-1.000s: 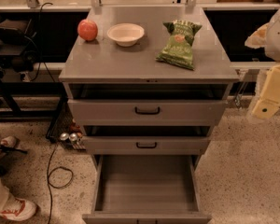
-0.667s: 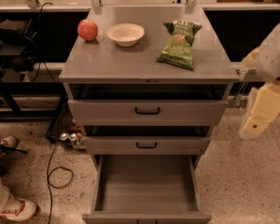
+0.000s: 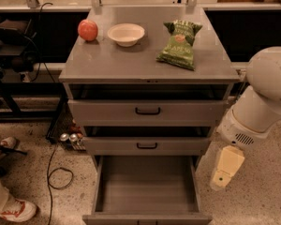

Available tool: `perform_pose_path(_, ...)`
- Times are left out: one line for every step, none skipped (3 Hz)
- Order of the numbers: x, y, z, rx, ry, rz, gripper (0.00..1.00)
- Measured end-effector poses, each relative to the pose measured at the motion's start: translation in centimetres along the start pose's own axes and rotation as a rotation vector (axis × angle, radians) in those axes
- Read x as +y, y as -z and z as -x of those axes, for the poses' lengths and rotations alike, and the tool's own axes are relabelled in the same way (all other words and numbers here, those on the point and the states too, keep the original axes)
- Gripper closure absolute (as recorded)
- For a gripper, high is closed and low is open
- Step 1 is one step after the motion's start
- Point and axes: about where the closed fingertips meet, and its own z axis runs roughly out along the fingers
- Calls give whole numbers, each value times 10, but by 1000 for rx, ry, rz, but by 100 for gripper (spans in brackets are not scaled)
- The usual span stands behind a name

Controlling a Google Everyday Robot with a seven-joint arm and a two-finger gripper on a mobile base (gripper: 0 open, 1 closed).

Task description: Close bottom drawer

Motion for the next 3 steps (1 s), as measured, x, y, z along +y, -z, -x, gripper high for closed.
perform_pose_path(0, 0, 0, 0, 0, 0, 0)
perform_pose_path(2, -40, -6, 21, -7, 71, 0)
perform_pose_path(8, -106, -25, 32, -51, 167, 0)
